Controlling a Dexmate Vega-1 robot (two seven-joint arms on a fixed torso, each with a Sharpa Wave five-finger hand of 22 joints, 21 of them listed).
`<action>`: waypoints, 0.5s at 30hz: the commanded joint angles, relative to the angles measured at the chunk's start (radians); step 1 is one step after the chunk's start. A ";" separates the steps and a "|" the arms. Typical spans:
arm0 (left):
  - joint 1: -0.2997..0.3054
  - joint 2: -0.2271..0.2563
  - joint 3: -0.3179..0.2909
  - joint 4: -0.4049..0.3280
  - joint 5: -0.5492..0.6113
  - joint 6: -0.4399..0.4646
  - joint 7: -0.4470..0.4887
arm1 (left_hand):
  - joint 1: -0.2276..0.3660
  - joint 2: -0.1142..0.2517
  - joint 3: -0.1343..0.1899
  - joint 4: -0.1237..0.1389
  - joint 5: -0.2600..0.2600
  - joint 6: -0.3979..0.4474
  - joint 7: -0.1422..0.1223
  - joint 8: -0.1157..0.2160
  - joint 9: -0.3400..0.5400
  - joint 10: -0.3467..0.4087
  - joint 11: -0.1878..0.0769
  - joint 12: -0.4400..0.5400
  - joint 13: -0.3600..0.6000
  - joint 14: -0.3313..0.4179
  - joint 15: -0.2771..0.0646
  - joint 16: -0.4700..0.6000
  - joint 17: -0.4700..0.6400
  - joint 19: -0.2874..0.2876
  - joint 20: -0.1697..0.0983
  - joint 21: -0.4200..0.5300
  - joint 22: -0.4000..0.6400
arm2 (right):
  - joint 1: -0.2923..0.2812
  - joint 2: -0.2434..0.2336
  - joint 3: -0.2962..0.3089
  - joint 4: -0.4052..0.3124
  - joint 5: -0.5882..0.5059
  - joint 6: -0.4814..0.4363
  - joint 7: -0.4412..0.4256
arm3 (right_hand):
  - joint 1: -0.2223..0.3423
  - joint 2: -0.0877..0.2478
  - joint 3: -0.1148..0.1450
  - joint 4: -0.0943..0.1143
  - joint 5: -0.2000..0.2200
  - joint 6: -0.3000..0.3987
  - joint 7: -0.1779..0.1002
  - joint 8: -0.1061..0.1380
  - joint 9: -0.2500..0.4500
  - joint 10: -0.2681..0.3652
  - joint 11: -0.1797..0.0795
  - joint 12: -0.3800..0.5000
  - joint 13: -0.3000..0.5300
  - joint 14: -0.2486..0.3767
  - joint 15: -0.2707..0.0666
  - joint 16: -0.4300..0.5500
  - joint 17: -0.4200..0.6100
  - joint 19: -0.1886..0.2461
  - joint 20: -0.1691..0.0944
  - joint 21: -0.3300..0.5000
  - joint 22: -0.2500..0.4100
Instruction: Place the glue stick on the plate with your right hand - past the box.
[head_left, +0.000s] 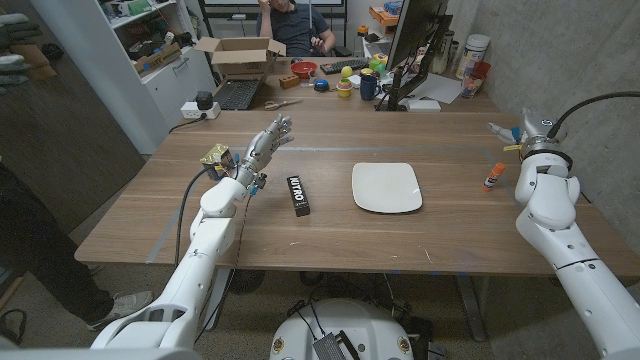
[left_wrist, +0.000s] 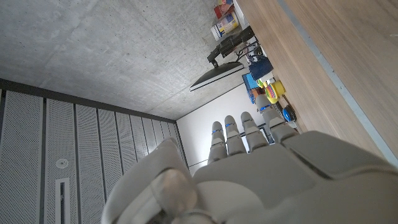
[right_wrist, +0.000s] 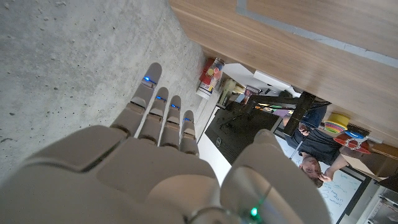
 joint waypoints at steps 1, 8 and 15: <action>-0.014 -0.002 -0.002 0.019 0.007 0.002 -0.006 | -0.008 -0.002 -0.004 0.003 0.004 0.000 0.002 -0.003 0.006 -0.001 -0.001 -0.005 0.004 -0.002 0.003 -0.006 0.005 -0.007 0.003 -0.001 0.004 | 0.012 -0.010 -0.019 0.024 -0.014 -0.021 0.057 | 0.004 -0.006 -0.007 -0.002 0.006 0.008 0.000 0.004 0.003 0.010 -0.003 0.005 0.002 0.014 0.002 0.004 0.001 0.015 0.001 0.005 0.000; -0.021 -0.006 -0.005 0.031 0.008 0.002 -0.010 | -0.009 -0.001 -0.004 0.003 0.005 -0.001 0.001 -0.003 0.006 -0.001 0.000 -0.005 0.004 -0.004 0.002 -0.007 0.005 -0.007 0.003 -0.001 0.004 | 0.016 -0.019 -0.041 0.036 -0.007 -0.018 0.087 | -0.001 -0.011 -0.013 -0.001 0.007 0.015 0.003 0.006 0.003 0.007 -0.006 0.004 0.002 0.029 0.000 0.005 0.002 0.036 0.001 0.009 0.000; -0.018 -0.007 -0.008 0.027 0.012 0.004 -0.008 | -0.009 -0.001 -0.005 0.003 0.005 -0.002 0.001 -0.003 0.006 -0.001 0.000 -0.004 0.004 -0.003 0.003 -0.006 0.005 -0.007 0.003 -0.002 0.004 | 0.018 -0.022 -0.056 0.044 -0.012 -0.030 0.079 | -0.004 -0.014 -0.017 0.000 0.008 0.015 0.002 0.005 0.003 0.008 -0.008 0.005 0.002 0.033 0.000 0.005 0.002 0.041 0.002 0.009 -0.001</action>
